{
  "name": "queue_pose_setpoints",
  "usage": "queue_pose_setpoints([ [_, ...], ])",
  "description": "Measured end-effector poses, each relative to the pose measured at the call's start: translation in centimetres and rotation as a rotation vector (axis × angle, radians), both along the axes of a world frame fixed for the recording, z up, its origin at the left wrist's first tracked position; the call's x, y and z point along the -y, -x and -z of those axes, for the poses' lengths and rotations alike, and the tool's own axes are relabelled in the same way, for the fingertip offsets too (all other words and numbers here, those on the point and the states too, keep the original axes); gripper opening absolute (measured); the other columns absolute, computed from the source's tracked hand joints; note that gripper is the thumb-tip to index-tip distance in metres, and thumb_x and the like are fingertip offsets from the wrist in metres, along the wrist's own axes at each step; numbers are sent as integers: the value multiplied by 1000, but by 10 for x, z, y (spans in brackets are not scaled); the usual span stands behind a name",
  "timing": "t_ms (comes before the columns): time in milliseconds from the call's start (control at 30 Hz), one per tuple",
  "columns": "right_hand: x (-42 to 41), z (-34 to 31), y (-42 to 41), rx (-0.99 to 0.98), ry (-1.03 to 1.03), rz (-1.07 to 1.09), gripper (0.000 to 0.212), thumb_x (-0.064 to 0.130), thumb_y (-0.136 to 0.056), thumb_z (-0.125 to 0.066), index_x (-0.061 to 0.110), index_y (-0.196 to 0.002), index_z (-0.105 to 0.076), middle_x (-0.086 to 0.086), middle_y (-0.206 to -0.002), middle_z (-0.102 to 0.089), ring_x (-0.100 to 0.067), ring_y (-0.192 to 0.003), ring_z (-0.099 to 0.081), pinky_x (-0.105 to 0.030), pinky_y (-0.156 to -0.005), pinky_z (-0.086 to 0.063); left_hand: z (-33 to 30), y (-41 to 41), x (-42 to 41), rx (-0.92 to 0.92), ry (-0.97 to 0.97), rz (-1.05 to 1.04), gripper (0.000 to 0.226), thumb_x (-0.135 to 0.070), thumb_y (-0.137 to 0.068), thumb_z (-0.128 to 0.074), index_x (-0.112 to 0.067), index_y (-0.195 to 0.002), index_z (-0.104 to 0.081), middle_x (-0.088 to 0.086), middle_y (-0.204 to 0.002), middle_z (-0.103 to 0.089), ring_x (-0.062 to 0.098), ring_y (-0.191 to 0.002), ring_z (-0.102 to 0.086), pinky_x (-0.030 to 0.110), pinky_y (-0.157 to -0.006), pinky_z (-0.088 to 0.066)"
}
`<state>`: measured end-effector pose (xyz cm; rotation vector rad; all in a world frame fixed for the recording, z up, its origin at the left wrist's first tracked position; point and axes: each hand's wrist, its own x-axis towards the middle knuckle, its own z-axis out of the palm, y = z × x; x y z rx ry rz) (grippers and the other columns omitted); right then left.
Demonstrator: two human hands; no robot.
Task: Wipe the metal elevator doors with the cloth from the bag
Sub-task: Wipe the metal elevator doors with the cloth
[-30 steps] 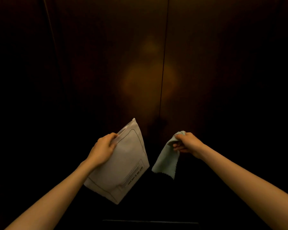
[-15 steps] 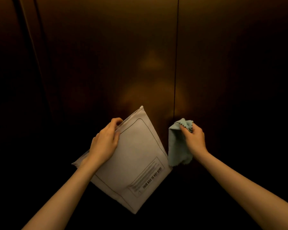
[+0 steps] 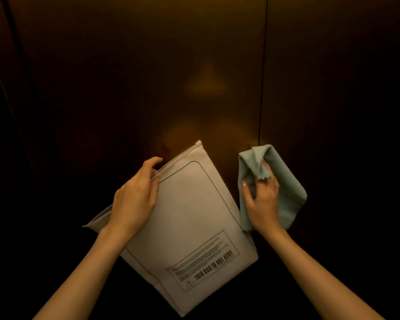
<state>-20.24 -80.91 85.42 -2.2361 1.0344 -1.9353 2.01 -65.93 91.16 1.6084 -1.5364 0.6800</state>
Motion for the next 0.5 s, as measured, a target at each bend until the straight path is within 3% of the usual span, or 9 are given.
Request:
queue_pose_setpoints([
  [67, 12, 4, 9, -201, 179, 149, 57, 25, -90, -51, 5, -139, -30, -25, -140, -42, -27, -132, -25, -38, -108, -16, 3, 0, 3, 17, 10, -5, 34, -21, -93, -49, -23, -126, -43, 0, -103, -65, 19, -77, -64, 36, -62, -55],
  [133, 22, -1, 18, -309, 288, 245, 59, 32, -88, -44, 5, -139, -28, -22, -144, -38, -28, -133, -25, -43, -105, -18, 5, -2, 6, 48, 19, -21, 28, -19, -93, -50, -20, -121, -50, 2, -108, -65, 22, -81, -64, 35, -66, -53],
  [233, 34, -30, 26, -345, 378, 354, 57, 38, -89, -43, 11, -138, -32, -12, -146, -36, -28, -136, -24, -49, -106, -12, 2, -6, 13, 72, 40, -55, 24, -15, -92, -53, -17, -116, -55, 2, -106, -65, 21, -84, -63, 33, -70, -45],
  [333, 41, -71, 29, -350, 440, 338, 55, 38, -92, -44, 14, -140, -33, -15, -145, -41, -31, -138, -20, -56, -108, -7, -4, -4, 21, 43, 59, -46, 21, -16, -93, -51, -18, -114, -55, 1, -104, -64, 20, -86, -62, 35, -73, -48],
  [500, 40, -97, 29, -337, 599, 167, 40, 14, -90, -52, 3, -128, -48, -16, -136, -51, -30, -129, -35, -48, -97, -30, -7, 6, 27, 18, 107, -15, 23, -22, -93, -44, -17, -112, -57, 1, -101, -64, 19, -85, -61, 36, -71, -50],
])
